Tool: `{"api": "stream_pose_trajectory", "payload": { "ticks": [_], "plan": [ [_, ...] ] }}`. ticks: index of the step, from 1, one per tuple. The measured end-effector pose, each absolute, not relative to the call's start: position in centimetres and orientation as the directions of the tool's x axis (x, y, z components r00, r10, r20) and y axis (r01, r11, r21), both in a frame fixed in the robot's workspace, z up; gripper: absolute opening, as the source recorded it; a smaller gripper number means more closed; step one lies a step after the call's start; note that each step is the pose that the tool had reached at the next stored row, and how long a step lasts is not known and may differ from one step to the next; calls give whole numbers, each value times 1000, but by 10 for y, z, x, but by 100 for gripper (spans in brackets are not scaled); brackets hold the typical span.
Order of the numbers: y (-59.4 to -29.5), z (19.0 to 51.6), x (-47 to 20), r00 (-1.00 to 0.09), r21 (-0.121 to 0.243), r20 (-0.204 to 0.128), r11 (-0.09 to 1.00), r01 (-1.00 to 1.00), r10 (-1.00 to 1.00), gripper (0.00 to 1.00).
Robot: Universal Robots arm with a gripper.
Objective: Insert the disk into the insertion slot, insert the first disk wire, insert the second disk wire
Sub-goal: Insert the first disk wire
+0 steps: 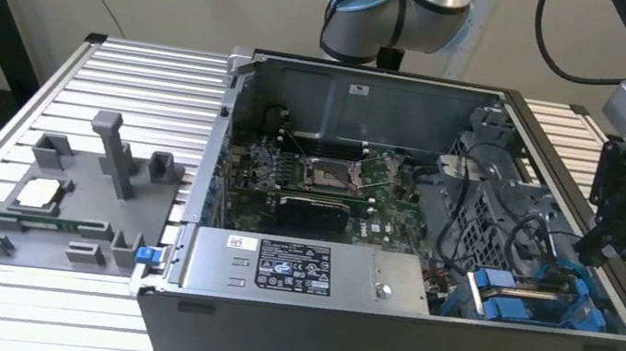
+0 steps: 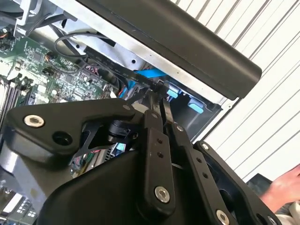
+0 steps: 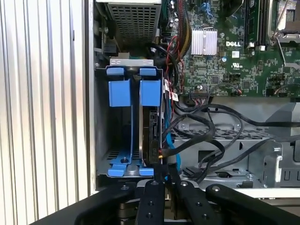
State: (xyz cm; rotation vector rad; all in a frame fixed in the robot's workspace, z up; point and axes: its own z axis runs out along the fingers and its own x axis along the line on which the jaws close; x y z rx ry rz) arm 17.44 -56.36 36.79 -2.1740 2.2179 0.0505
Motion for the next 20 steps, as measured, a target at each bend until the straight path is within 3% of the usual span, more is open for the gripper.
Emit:
{"api": "stream_pose_trajectory", "payload": {
  "ticks": [20],
  "plan": [
    [-555, 384, 133, -20, -2, -48, 21, -1000, -999, 0]
  ]
}}
